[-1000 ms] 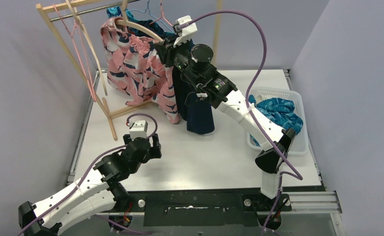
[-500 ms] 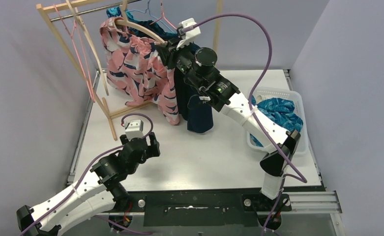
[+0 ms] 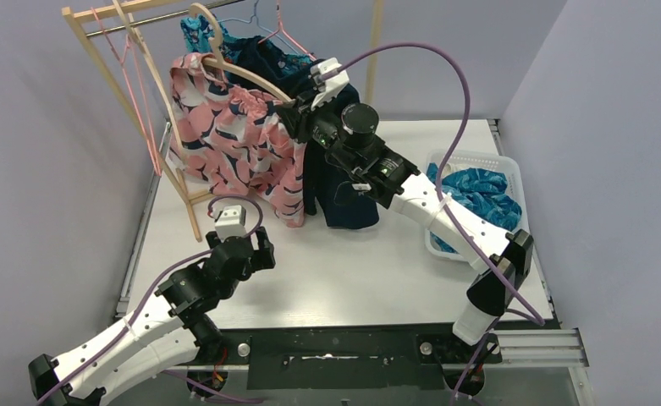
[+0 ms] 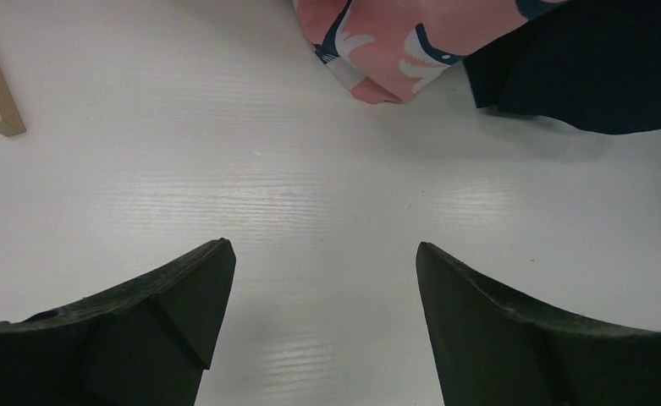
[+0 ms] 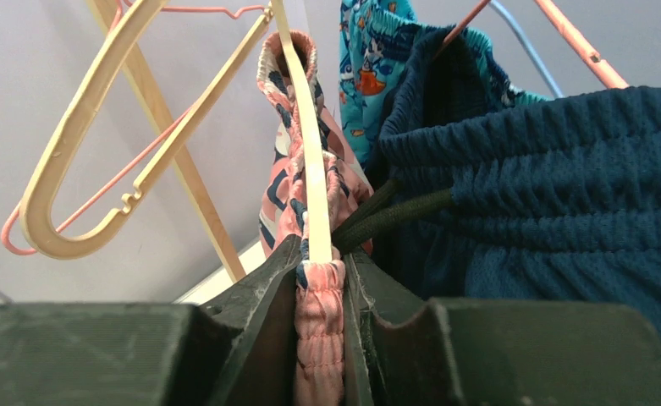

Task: Remove the shorts from the hanger
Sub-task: Pick up the hanger from the clothes rod.

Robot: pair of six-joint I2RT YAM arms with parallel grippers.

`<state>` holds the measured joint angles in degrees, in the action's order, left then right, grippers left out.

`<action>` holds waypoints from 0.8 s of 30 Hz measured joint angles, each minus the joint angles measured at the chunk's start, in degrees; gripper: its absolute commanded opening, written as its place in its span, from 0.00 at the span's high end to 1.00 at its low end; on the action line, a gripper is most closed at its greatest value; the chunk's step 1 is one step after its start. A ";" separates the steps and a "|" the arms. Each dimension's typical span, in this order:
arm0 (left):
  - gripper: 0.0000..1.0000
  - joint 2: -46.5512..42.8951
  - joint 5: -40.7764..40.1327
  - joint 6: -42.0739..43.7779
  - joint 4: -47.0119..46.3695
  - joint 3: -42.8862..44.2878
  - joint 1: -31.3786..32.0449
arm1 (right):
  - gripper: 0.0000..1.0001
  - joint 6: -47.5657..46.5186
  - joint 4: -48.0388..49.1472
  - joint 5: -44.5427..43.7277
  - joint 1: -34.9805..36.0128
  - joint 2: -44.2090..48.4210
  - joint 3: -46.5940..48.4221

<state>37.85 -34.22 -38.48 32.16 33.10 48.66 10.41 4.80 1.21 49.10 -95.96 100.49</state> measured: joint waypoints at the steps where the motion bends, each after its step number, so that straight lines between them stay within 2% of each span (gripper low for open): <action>1: 0.21 0.02 0.04 0.00 0.00 0.00 -0.09 | 1.00 0.22 0.07 -0.09 0.00 -0.17 -0.17; 9: 0.21 -0.33 0.70 -0.46 -0.66 -0.02 -0.42 | 1.00 0.87 0.61 -0.50 0.13 -1.97 5.77; 13: 0.21 -1.31 1.57 -1.44 -1.14 -0.24 -0.46 | 1.00 1.01 3.17 -1.05 0.57 -0.11 4.04; 18: 0.21 -3.10 3.54 -2.23 -1.81 -0.98 -0.52 | 1.00 1.25 3.72 -0.90 0.98 9.38 -9.35; 24: 0.21 -4.96 8.76 -3.23 -5.05 -1.14 -0.79 | 1.00 4.57 4.92 -0.81 1.20 25.09 -32.00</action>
<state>32.88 -25.45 -41.71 27.11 31.97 47.88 14.98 9.72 0.40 50.30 -70.87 68.49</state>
